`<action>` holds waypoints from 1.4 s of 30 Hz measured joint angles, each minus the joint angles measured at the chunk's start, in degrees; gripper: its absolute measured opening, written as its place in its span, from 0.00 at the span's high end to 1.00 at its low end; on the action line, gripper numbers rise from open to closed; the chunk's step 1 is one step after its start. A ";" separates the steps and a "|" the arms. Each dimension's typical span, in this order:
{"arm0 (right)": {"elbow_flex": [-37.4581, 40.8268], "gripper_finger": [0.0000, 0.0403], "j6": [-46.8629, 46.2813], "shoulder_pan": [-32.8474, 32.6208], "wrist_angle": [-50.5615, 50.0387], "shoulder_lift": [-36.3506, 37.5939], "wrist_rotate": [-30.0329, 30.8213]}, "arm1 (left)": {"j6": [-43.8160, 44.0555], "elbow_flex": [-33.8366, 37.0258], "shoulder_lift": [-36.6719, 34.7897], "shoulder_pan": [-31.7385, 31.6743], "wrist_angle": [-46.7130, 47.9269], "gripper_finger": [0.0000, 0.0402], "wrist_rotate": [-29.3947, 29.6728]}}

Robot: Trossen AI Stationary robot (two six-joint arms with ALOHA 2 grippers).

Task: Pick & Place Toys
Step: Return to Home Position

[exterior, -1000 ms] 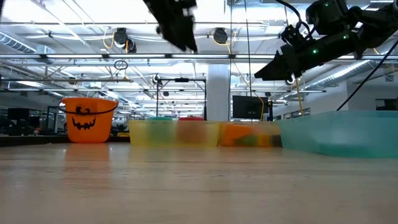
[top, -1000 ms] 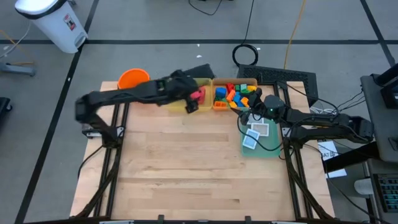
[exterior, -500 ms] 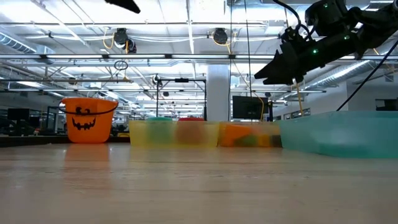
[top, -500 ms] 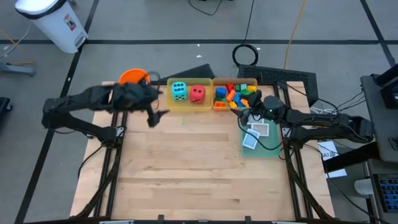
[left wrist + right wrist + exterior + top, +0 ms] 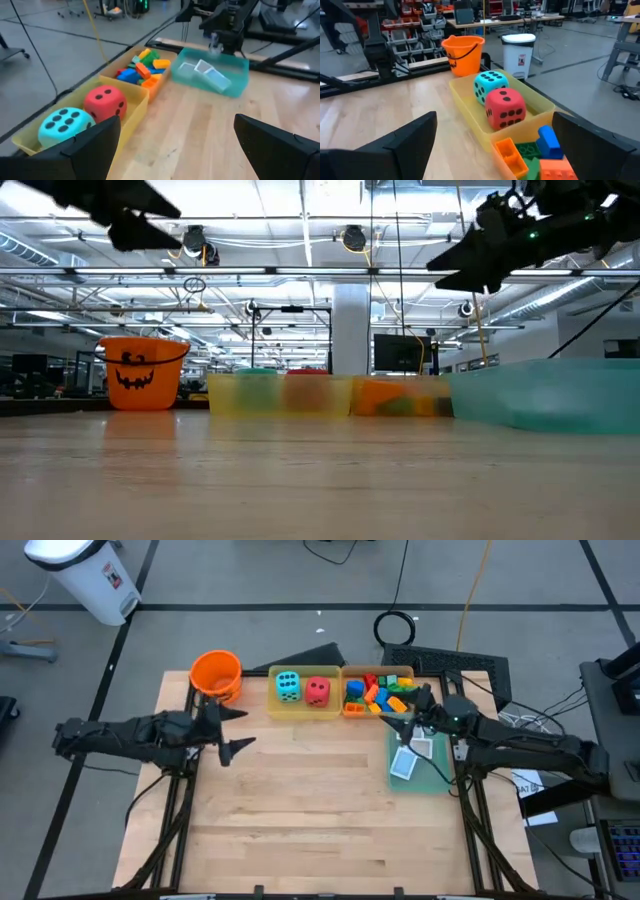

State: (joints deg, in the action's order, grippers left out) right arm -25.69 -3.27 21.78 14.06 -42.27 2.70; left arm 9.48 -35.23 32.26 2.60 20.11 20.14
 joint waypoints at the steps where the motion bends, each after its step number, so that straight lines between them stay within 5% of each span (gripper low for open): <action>1: 0.00 0.09 0.05 0.00 -1.65 1.47 0.00 | 0.23 2.12 -1.77 -0.01 -1.11 0.02 -0.01; 11: 3.78 0.09 0.70 -0.02 -8.18 15.35 -0.03 | -0.56 18.18 -17.47 0.01 -8.41 0.02 -0.16; 21: 13.63 0.09 -3.33 -0.02 -5.45 26.96 -5.45 | -0.64 25.49 -26.70 -0.01 -9.79 0.02 -2.31; 27: 14.32 0.09 -5.28 -0.02 -7.34 32.21 -11.41 | -1.01 28.55 -30.90 0.01 -10.44 0.02 -8.21; 42: 14.36 0.09 -6.76 -0.02 -12.83 42.22 -13.50 | -3.37 32.48 -31.90 0.01 -17.23 0.02 -12.57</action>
State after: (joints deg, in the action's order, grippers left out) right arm -11.34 -10.03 21.76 1.23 -0.04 -10.80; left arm 6.11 -2.74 0.36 2.61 2.88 7.57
